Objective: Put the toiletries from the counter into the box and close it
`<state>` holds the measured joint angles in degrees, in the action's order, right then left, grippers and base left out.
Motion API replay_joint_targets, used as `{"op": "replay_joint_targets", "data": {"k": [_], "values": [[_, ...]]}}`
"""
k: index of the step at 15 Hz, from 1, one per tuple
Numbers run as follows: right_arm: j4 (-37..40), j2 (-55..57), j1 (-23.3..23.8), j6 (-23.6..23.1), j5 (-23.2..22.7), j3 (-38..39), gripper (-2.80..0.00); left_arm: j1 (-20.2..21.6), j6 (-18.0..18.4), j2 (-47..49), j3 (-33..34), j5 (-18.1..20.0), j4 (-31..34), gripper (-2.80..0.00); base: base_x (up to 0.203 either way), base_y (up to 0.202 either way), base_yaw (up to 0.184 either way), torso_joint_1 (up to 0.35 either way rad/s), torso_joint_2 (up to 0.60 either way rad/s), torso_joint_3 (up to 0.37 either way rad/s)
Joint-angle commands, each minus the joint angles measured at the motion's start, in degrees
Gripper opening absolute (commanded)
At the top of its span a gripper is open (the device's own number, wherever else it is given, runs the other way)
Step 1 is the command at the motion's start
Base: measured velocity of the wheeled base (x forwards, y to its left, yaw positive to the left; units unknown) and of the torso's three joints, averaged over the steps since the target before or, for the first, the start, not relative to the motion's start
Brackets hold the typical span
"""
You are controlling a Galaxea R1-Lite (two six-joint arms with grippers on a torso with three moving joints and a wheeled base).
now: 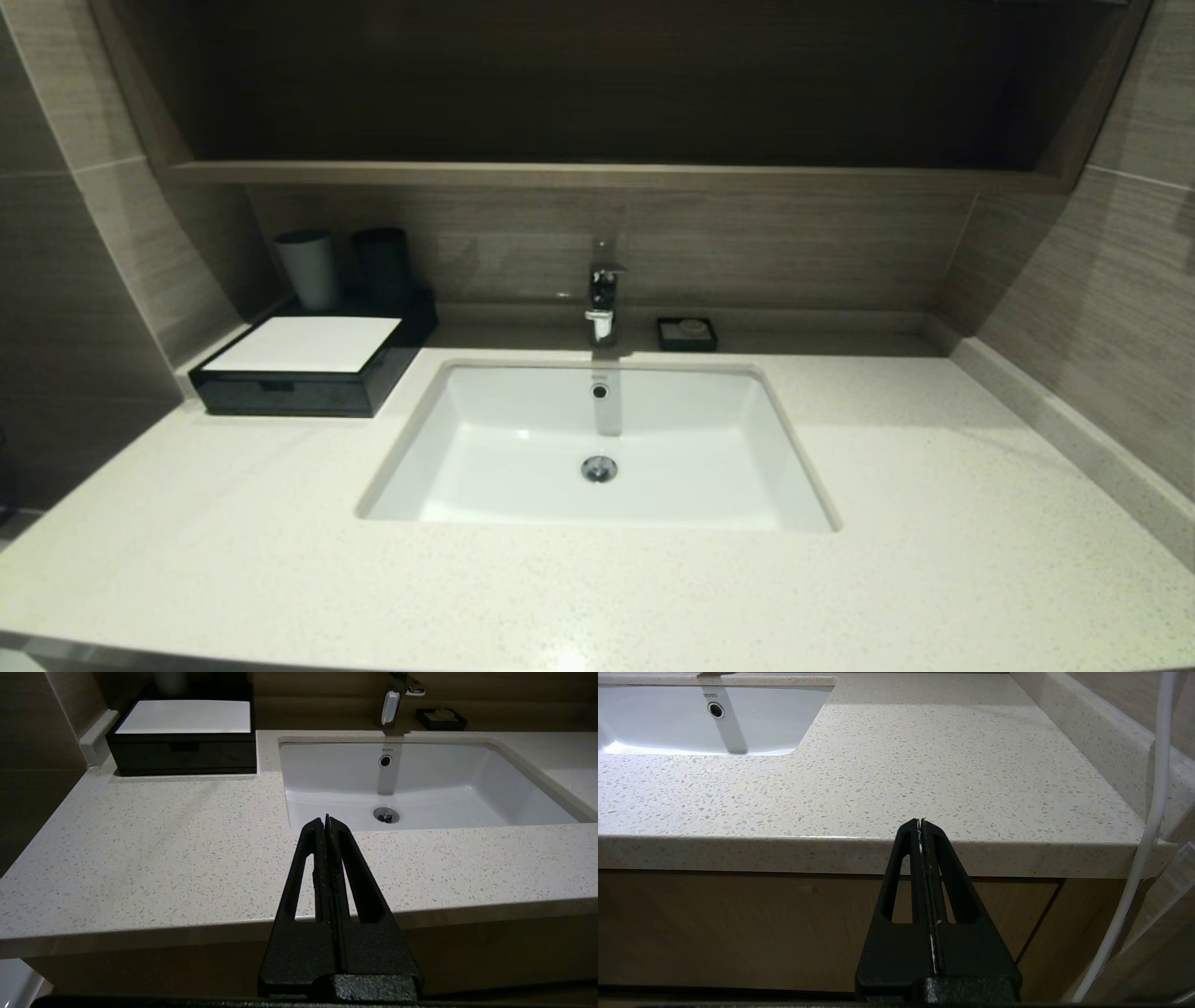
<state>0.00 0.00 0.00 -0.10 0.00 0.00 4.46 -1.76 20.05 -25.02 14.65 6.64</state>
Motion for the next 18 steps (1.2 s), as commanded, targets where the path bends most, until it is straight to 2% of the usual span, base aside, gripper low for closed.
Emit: {"op": "replay_joint_targets", "data": {"k": [1,5,8,11,15,18], "values": [[0.0,0.0,0.0,0.01,0.0,0.0,-2.8,-0.53,0.06,-1.99,-0.04,0.11,0.43,-2.8,0.0,0.0,0.0,0.0,0.0,0.0],[0.0,0.0,0.0,0.01,0.0,0.0,-2.8,-3.37,0.23,-5.89,0.08,-0.04,4.46,-2.8,0.0,0.0,0.0,0.0,0.0,0.0],[0.0,0.0,0.0,0.01,0.0,0.0,-2.8,-4.02,3.11,-9.22,1.54,-0.33,5.97,-2.8,0.0,0.0,0.0,0.0,0.0,0.0],[0.0,0.0,0.0,0.01,0.0,0.0,-2.8,-4.02,3.43,-10.96,2.99,-2.18,6.01,-2.8,0.0,0.0,0.0,0.0,0.0,0.0],[0.0,0.0,0.0,0.01,0.0,0.0,-2.8,-4.02,3.51,-13.72,5.07,-2.63,5.92,-2.8,0.0,0.0,0.0,0.0,0.0,0.0],[0.0,0.0,0.0,0.01,0.0,0.0,-2.8,-4.02,4.69,-13.72,6.53,-5.53,4.77,-2.8,0.0,0.0,0.0,0.0,0.0,0.0]]}}
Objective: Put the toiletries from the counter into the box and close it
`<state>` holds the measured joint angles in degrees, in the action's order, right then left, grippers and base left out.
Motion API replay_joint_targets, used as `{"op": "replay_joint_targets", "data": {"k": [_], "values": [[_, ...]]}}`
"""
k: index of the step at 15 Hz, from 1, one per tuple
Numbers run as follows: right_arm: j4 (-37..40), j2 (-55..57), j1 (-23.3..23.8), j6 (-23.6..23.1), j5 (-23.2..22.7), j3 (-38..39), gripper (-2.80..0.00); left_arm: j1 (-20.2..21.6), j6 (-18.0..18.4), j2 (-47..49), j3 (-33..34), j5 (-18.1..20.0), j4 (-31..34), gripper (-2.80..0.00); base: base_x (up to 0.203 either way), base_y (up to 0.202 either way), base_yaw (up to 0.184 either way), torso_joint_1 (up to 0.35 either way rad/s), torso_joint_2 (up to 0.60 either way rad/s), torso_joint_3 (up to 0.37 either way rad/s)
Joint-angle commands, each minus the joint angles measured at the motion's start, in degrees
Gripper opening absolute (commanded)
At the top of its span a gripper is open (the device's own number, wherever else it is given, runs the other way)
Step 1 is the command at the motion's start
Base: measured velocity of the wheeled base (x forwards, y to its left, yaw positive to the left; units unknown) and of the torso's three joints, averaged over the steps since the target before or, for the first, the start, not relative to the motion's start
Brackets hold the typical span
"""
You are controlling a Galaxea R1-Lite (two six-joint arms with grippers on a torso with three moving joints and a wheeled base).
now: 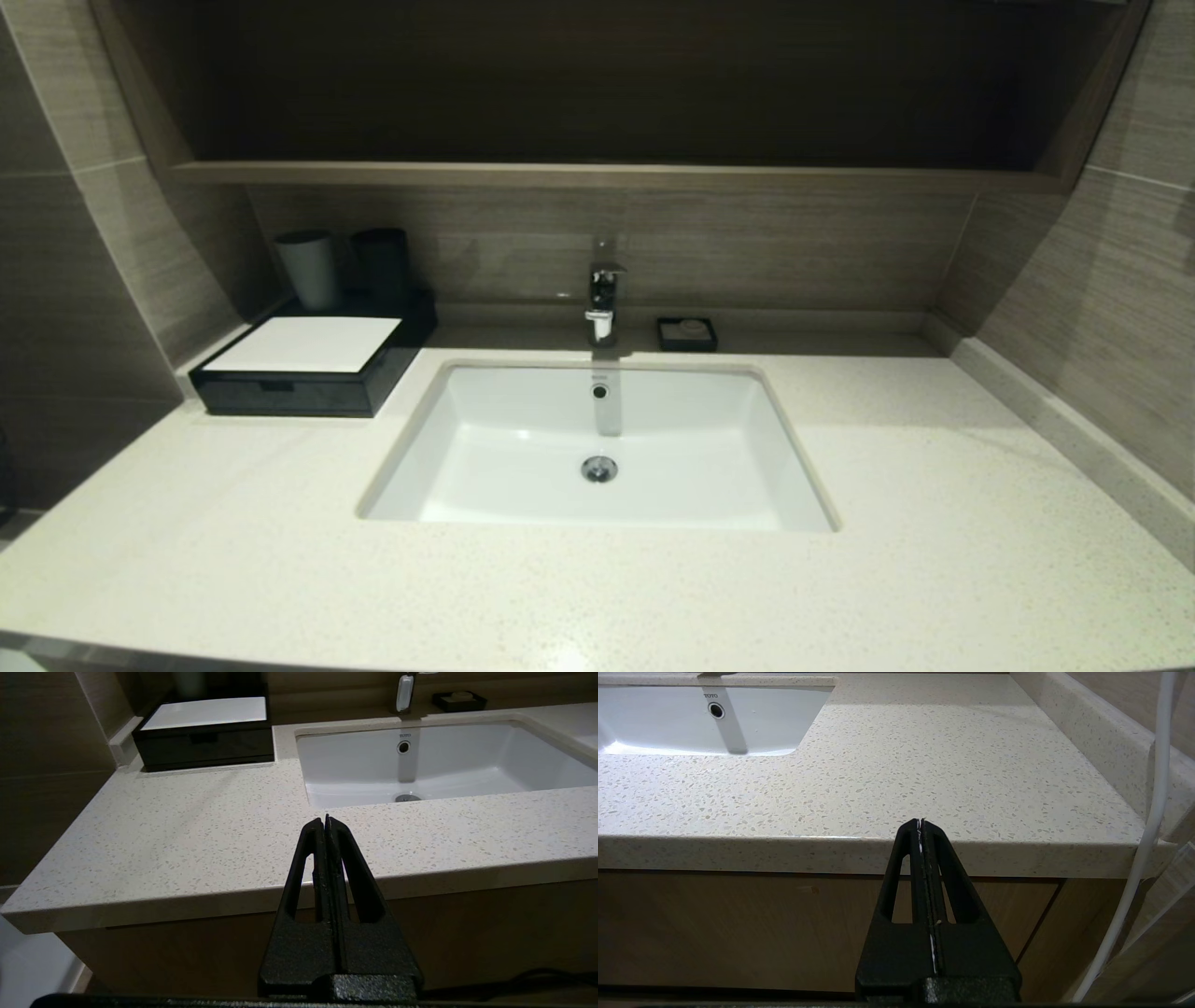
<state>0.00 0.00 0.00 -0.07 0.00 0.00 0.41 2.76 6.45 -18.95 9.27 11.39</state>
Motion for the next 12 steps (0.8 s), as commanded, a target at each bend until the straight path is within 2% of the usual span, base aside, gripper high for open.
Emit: {"op": "replay_joint_targets", "data": {"k": [1,4,7,10,12], "values": [[0.09,0.0,0.0,-0.01,0.0,0.0,-2.8,0.02,1.0,-0.12,1.51,-0.97,-1.2,-2.8,0.0,0.0,0.0,0.0,0.0,0.0],[0.0,0.0,0.0,-0.01,0.0,0.0,-2.8,0.02,1.37,-0.12,4.38,-2.46,-5.44,-2.8,0.0,0.0,0.0,0.0,0.0,0.0],[0.0,0.0,0.0,-0.01,0.0,0.0,-2.8,0.02,1.6,-0.12,7.41,-2.8,-5.91,-2.8,0.0,0.0,0.0,0.0,0.0,0.0],[0.07,0.0,0.0,-0.01,0.0,0.0,-2.8,0.02,1.84,-0.19,10.32,-4.7,-8.75,-2.8,0.0,0.0,0.0,0.0,0.0,0.0],[0.0,0.0,0.0,-0.01,0.0,0.0,-2.8,0.02,3.43,-0.21,12.86,-5.24,-11.94,-2.8,0.0,0.0,0.0,0.0,0.0,0.0]]}}
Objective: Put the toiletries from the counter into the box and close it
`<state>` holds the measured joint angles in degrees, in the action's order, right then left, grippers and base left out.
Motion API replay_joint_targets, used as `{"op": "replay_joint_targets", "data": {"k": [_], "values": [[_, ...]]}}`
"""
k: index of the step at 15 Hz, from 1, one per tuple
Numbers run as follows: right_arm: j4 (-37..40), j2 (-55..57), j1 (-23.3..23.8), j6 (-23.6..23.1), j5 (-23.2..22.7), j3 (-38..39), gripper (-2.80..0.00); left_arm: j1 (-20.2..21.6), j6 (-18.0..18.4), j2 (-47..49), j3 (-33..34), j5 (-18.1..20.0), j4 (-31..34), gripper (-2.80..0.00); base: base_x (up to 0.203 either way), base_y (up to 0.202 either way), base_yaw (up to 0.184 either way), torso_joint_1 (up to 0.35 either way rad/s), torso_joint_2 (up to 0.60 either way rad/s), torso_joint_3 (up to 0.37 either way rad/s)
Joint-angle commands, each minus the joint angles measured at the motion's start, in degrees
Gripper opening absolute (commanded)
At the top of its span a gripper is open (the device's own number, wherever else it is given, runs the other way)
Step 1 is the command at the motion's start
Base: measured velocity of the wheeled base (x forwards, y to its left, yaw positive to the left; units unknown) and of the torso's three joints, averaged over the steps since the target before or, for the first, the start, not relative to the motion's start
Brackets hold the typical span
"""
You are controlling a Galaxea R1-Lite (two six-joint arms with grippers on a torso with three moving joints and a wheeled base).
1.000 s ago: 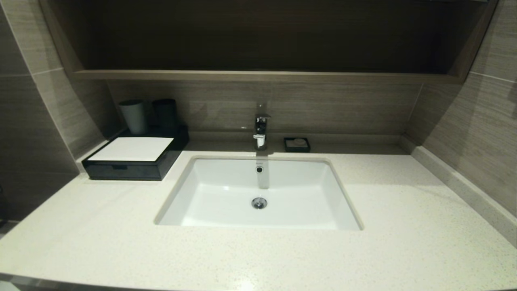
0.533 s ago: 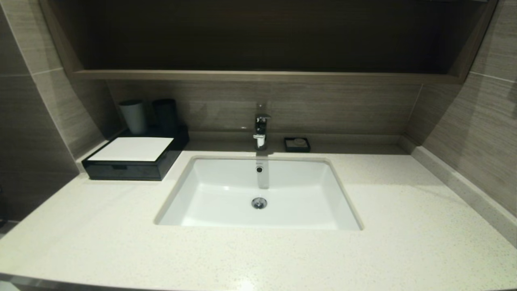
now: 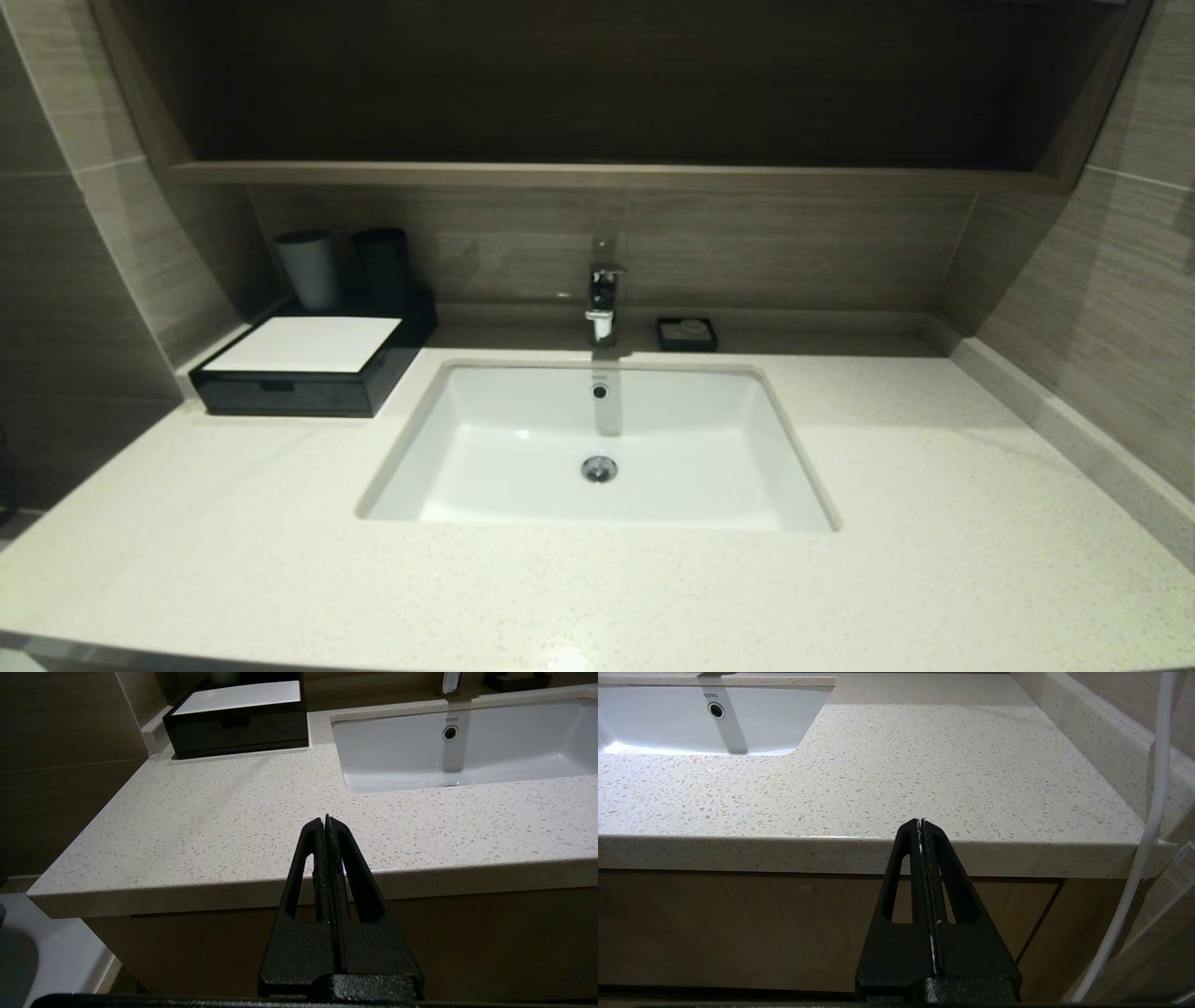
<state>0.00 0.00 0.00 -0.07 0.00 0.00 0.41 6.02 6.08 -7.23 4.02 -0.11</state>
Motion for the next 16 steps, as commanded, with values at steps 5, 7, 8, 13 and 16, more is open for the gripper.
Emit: {"op": "replay_joint_targets", "data": {"k": [5,7,8,13,16], "values": [[0.0,0.0,0.0,-0.01,0.0,0.0,-2.8,0.02,0.92,0.16,4.57,-0.24,-2.09,-2.8,0.0,0.0,0.0,0.0,0.0,0.0],[0.0,0.0,0.0,-0.01,0.0,0.0,-2.8,0.02,0.93,0.16,5.68,-0.25,-2.09,-2.8,0.0,0.0,0.0,0.0,0.0,0.0],[0.0,0.0,0.0,-0.01,0.0,0.0,-2.8,0.02,1.01,0.16,6.36,-0.33,-2.09,-2.8,0.0,0.0,0.0,0.0,0.0,0.0],[0.0,0.0,0.0,-0.01,0.0,0.0,-2.8,0.02,1.03,0.12,7.37,-1.53,-2.15,-2.8,0.0,0.0,0.0,0.0,0.0,0.0],[0.0,-0.05,0.0,-0.01,0.0,0.0,-2.8,0.02,0.84,0.07,8.29,-1.82,-4.29,-2.8,0.0,0.0,0.0,0.0,0.0,0.0]]}}
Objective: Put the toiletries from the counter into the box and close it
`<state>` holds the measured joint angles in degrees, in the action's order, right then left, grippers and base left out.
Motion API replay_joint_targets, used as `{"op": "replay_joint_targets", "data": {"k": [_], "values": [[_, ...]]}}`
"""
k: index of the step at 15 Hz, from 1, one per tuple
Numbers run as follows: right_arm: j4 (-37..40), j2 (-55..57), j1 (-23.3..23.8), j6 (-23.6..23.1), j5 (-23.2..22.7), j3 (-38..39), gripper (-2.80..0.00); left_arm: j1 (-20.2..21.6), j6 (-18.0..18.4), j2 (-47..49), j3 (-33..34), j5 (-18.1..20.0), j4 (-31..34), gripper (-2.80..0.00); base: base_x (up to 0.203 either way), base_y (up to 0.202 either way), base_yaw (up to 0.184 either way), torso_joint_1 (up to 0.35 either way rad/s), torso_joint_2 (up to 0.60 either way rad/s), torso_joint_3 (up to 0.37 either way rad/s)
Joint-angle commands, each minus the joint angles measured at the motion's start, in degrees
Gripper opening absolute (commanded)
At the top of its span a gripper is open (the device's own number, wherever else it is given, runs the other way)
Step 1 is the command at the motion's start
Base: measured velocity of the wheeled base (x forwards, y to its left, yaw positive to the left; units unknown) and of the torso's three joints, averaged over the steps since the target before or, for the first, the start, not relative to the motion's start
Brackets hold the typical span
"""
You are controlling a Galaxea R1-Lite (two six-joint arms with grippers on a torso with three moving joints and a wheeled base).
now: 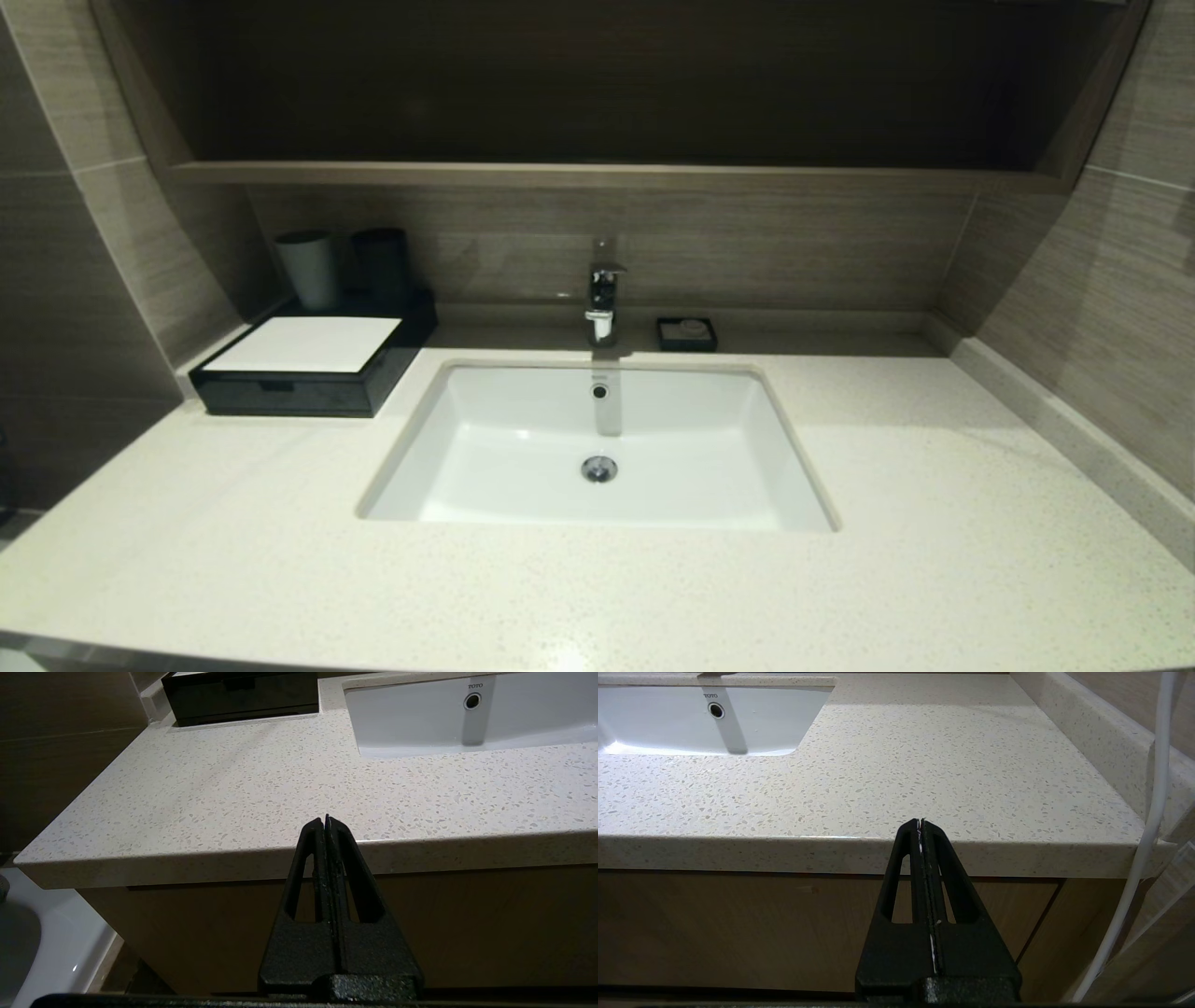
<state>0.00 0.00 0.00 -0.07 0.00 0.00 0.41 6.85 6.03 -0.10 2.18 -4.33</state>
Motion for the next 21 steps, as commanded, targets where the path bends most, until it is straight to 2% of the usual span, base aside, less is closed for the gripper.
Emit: {"op": "replay_joint_targets", "data": {"k": [1,9,12,21], "values": [[0.0,0.0,0.0,-0.01,0.0,0.0,-2.8,0.02,0.09,0.12,1.15,0.02,-0.03,-2.8,0.0,0.0,0.0,0.0,0.0,0.0],[0.0,0.0,0.0,-0.01,0.0,0.0,-2.8,0.01,-0.11,-0.77,1.16,-0.6,0.88,-2.8,0.0,0.0,0.0,0.0,0.0,0.0],[0.0,-0.04,0.0,-0.1,0.0,0.0,-2.8,-0.07,-0.34,-6.23,1.16,-0.53,2.43,-2.8,0.0,0.0,0.0,0.0,0.0,0.0],[0.0,0.0,0.0,-0.02,0.0,0.0,-2.8,-0.15,-1.67,-5.95,1.15,-0.24,2.48,-2.8,0.0,0.0,0.0,0.0,0.0,0.0]]}}
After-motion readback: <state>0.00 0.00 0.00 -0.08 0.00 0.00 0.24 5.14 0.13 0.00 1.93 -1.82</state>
